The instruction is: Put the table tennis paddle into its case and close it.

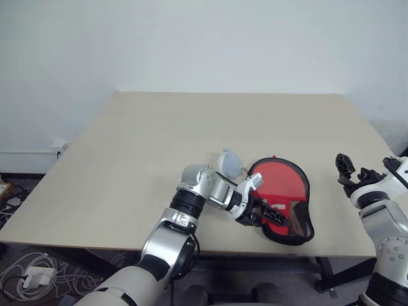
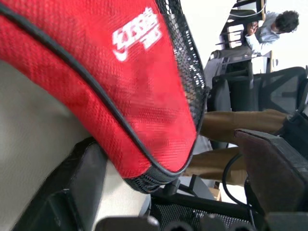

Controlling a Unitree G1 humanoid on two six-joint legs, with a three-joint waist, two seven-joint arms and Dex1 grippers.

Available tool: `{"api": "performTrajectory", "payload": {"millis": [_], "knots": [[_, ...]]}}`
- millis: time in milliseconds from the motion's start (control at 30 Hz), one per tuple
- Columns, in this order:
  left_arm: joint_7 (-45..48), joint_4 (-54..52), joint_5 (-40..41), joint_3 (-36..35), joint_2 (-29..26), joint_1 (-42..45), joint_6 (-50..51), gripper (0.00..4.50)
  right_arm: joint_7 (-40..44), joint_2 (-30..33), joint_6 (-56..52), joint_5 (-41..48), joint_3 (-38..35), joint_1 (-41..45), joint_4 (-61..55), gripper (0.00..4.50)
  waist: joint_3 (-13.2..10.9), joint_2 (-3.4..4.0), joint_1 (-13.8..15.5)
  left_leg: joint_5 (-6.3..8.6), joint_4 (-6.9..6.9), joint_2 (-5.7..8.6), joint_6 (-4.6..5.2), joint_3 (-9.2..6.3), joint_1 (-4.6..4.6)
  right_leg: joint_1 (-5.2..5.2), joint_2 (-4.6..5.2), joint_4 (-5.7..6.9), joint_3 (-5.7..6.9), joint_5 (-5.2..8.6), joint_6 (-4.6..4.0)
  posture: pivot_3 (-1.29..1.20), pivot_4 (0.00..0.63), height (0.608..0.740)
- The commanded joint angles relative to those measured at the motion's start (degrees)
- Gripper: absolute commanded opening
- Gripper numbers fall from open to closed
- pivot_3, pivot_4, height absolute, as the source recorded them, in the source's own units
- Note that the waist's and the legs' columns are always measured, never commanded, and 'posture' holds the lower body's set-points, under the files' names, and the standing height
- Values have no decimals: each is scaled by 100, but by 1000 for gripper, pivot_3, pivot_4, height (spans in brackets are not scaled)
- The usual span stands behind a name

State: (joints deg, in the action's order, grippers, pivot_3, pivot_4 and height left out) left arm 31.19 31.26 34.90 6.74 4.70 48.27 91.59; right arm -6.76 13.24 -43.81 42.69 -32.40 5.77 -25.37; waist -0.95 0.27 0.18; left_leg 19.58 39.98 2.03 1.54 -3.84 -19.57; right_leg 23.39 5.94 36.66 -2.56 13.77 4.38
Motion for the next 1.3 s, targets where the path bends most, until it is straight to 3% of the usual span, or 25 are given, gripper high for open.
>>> {"api": "performTrajectory", "payload": {"millis": [33,267,667,833,1167,1300], "knots": [[2,22,83,23,87,60,91,3331,-73,55,153,34,-87,4,-195,4500,0,0,0,0,0,0,0,-1,0,1,0,0,1,0,0,0,0,716],[412,147,323,251,-25,201,91,861,-130,120,150,-4,-55,2,-195,4500,-1,0,-2,0,0,0,0,1,-1,2,-1,0,0,0,0,0,0,716],[918,455,672,942,-20,282,91,861,-216,125,225,-21,-20,-36,-282,4500,-1,0,-3,0,0,0,0,0,-1,2,-1,0,0,0,0,0,0,716],[954,471,454,1179,241,117,91,861,-263,102,244,-49,37,-84,-284,4500,-2,0,-1,0,0,0,1,2,-1,1,-1,-1,-1,0,0,0,0,716],[1823,-380,579,2463,67,75,-195,861,-341,141,264,-207,206,-115,-253,4500,-5,5,-4,0,0,-2,1,4,-1,2,-3,-1,-3,1,0,0,0,716],[1695,-326,409,2254,56,91,-400,861,-352,144,219,-229,253,-106,-306,4500,-5,5,-3,0,0,-1,2,5,-1,1,-2,-2,-5,1,-1,0,0,716]]}}
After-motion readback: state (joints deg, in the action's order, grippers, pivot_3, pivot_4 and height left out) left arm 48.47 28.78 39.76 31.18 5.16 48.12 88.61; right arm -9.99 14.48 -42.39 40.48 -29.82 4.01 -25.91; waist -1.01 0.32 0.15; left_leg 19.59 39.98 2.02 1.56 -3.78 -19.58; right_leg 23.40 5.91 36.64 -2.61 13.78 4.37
